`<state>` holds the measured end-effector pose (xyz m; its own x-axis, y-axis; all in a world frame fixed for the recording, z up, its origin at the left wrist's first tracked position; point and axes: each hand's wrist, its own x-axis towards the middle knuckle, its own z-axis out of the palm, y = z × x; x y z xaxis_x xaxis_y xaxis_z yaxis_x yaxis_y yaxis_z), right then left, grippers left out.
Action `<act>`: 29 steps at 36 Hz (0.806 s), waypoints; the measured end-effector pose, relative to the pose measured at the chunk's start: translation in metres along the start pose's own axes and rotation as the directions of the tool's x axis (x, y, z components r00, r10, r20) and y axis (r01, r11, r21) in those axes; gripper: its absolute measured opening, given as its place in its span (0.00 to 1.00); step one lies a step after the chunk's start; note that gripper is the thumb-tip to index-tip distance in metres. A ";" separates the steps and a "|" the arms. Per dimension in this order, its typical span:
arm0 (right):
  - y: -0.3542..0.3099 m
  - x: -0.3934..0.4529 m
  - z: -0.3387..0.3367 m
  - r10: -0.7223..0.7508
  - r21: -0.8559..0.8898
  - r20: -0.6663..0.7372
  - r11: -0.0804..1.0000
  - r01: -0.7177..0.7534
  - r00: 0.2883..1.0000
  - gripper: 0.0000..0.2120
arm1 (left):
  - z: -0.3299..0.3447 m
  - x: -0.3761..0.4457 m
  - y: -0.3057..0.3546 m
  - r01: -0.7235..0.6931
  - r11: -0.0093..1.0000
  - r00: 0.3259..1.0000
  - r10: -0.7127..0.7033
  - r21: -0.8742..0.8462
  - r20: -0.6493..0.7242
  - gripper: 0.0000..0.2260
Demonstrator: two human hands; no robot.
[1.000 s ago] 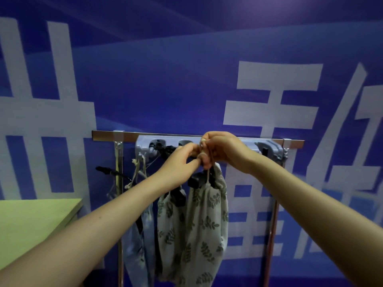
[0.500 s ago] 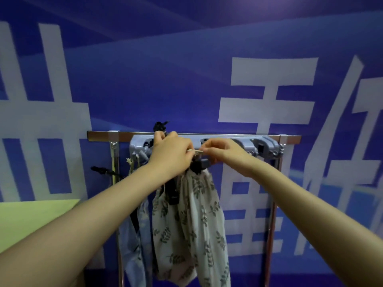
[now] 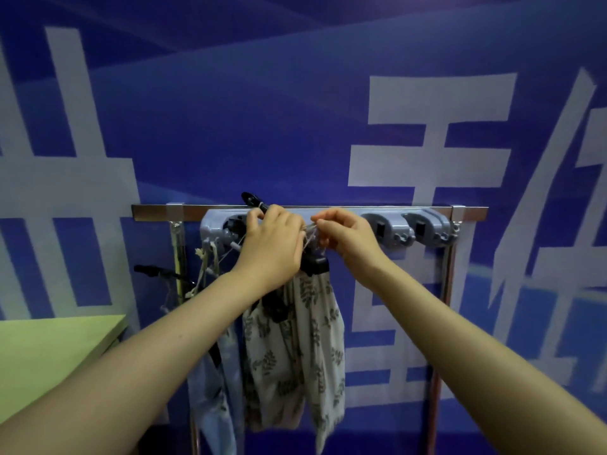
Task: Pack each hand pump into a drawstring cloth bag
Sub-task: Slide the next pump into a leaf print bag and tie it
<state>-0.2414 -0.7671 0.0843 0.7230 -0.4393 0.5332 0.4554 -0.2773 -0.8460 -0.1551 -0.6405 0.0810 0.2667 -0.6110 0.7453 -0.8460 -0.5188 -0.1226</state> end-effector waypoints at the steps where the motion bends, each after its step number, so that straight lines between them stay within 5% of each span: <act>1: 0.002 0.003 0.001 0.011 -0.029 -0.001 1.000 -0.011 1.000 0.09 | 0.001 0.003 0.001 0.027 0.999 0.999 -0.027 0.017 0.028 0.09; 4: 0.011 0.006 0.006 0.080 -0.121 -0.004 0.989 -0.079 0.997 0.08 | 0.002 0.008 0.002 0.028 0.994 0.992 -0.040 0.104 0.117 0.11; 7: 0.021 0.001 0.007 0.102 -0.141 -0.025 0.984 -0.104 0.994 0.08 | 0.005 0.003 -0.004 -0.120 0.987 0.987 0.106 0.109 0.123 0.13; 14: 0.026 -0.015 0.007 0.073 -0.145 -0.061 0.986 -0.081 0.995 0.06 | -0.015 -0.032 -0.029 -0.262 0.874 0.960 0.281 -0.408 -0.014 0.14; 19: 0.020 -0.023 0.015 0.003 -0.372 -0.153 0.926 -0.061 0.988 0.10 | -0.036 -0.048 -0.033 -0.188 0.827 0.975 0.223 -0.531 0.003 0.15; 23: 0.000 -0.034 0.027 -0.219 -0.505 -0.220 0.859 0.081 0.951 0.09 | -0.058 -0.066 -0.043 -0.153 0.860 0.972 0.221 -0.486 0.085 0.14; 29: -0.041 -0.060 0.091 -0.290 -0.231 -0.133 0.939 0.255 0.948 0.12 | -0.103 -0.107 -0.079 -0.031 0.883 0.999 0.037 -0.468 0.004 0.15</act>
<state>-0.2567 -0.6518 0.0871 0.4841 -0.4493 0.7509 0.4923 -0.5695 -0.6582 -0.1645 -0.4724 0.0780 0.2372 -0.6318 0.7380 -0.9714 -0.1599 0.1753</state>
